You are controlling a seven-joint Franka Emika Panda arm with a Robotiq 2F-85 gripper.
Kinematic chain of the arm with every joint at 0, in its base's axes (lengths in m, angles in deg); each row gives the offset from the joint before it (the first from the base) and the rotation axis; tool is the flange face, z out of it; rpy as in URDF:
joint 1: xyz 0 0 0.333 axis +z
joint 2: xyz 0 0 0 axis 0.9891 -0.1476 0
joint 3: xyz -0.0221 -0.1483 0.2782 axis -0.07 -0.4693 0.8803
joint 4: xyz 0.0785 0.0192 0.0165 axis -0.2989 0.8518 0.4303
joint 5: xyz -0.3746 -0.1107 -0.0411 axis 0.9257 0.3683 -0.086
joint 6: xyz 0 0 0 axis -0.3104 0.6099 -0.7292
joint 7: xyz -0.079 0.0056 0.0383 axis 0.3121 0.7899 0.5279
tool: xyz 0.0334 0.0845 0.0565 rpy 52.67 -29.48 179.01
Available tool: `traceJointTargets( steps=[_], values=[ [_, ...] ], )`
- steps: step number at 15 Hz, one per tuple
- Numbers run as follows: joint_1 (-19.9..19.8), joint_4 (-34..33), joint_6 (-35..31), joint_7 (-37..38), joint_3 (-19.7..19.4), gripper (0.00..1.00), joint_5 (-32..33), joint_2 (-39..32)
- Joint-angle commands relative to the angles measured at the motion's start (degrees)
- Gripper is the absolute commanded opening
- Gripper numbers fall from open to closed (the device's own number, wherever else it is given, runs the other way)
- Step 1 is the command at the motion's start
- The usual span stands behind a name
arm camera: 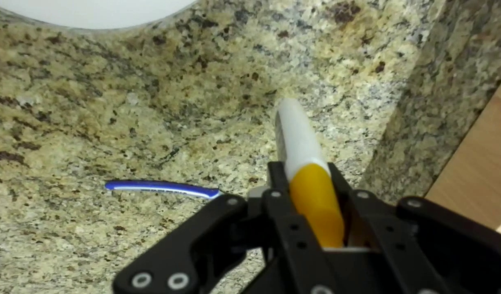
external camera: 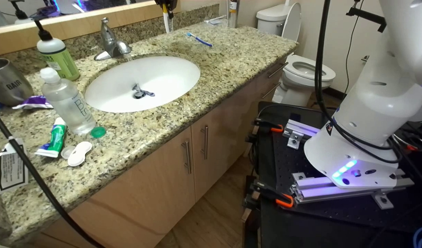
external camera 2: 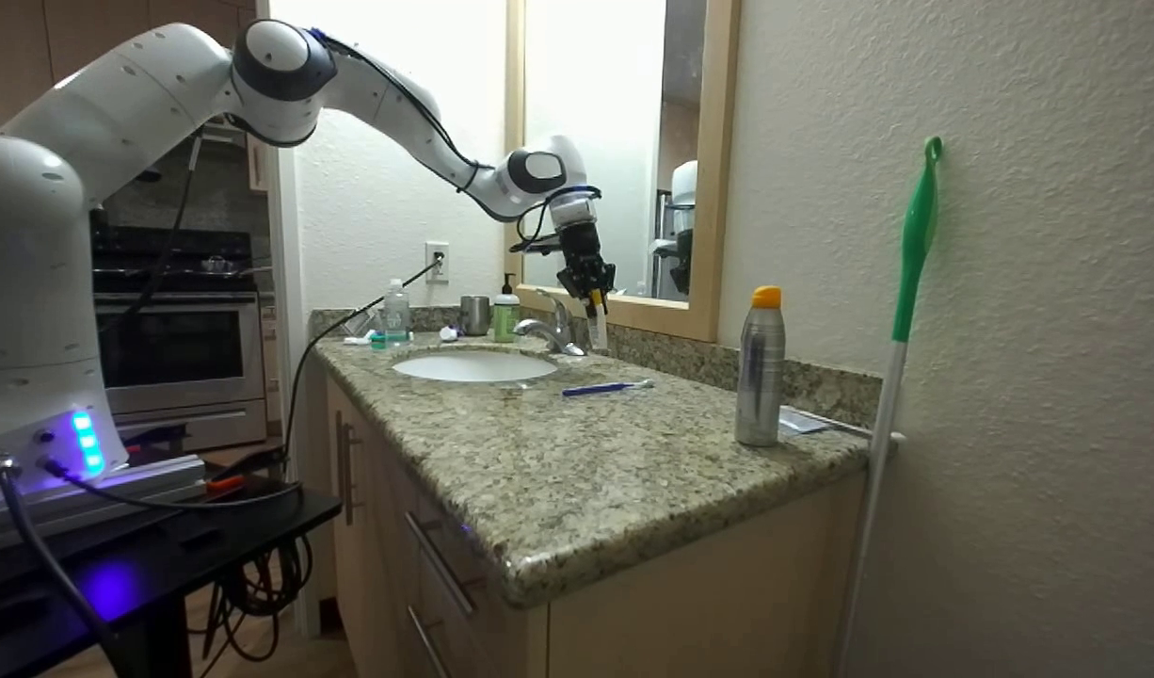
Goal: Move the white bottle with the yellow lid to the back left
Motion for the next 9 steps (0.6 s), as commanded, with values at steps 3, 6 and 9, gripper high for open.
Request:
traceJointTargets(
  steps=[3,6,9],
  values=[
    [-2.1,-3.7,6.0,-1.2,2.1,0.07,-2.6,-2.3],
    [-3.2,-6.8,7.6,1.3,1.8,0.07,-3.6,-5.9],
    [-4.0,-7.3,4.4,1.8,1.9,0.07,-5.1,-6.6]
  ],
)
